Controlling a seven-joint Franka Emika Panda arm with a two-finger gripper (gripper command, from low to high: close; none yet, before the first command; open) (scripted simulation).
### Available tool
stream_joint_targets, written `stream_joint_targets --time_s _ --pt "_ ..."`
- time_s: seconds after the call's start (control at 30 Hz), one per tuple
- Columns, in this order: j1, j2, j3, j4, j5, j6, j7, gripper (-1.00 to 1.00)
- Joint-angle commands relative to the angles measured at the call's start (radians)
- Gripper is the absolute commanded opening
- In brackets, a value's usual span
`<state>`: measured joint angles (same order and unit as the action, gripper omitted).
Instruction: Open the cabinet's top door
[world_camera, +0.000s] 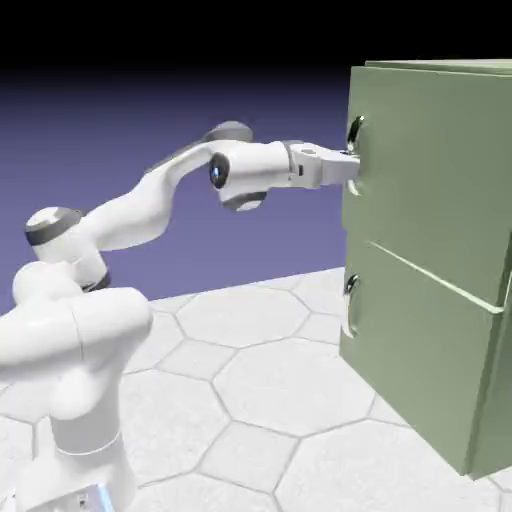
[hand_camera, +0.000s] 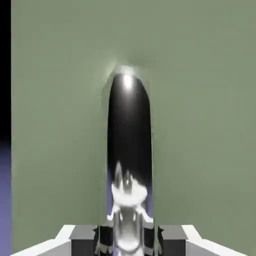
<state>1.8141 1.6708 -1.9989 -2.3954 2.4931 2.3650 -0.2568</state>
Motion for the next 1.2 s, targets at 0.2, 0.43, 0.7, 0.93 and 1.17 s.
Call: stream_joint_targets --time_s 0.2,0.43,0.7,0.93,1.17 --pt "0.134 -0.011 -0.107 -0.252 0.015 -0.281 -0.153 -1.00" --pt "0.183 -0.052 -0.278 -0.440 -0.075 -0.585 -0.280 -1.00" --pt "0.109 -0.156 -0.508 -0.539 -0.269 -0.933 -0.417 -1.00" --pt "-0.031 -0.346 -0.690 -0.523 -0.504 -1.238 -0.577 -1.00" --pt "-0.161 -0.599 -0.787 -0.419 -0.761 -1.469 -0.773 -1.00"
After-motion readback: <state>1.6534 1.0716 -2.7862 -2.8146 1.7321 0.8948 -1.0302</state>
